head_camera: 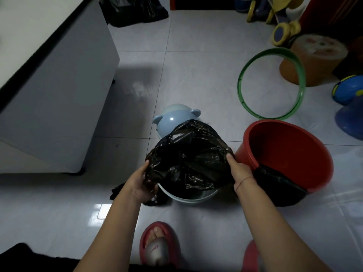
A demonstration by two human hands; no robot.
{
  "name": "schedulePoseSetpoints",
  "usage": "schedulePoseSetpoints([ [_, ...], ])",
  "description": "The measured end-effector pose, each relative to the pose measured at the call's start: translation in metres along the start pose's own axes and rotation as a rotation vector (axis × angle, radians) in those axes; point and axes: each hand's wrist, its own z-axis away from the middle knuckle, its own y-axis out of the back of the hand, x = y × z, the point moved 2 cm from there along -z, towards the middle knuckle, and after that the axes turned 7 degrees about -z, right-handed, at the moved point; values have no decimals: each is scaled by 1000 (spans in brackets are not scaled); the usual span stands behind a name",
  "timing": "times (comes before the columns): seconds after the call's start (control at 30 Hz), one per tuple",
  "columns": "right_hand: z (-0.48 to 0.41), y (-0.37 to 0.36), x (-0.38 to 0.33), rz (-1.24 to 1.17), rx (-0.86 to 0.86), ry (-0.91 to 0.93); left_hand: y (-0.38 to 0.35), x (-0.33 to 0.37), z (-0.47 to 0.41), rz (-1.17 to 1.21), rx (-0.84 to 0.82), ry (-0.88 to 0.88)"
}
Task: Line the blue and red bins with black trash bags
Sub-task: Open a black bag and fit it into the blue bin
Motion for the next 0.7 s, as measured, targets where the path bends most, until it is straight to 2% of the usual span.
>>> schedulePoseSetpoints([
  [0.17, 26, 5, 23, -65, -6, -29, -5, -16, 10, 53, 86, -74],
  [0.4, 36, 10, 37, -293, -108, 46, 3, -45, 0, 154, 182, -206],
  [0.57, 28, 11, 48, -479, -200, -80, 10, -57, -6, 222, 141, -214],
  [0.7, 28, 8, 48, -466, -161, -126, 7, -56, -1, 153, 218, -260],
])
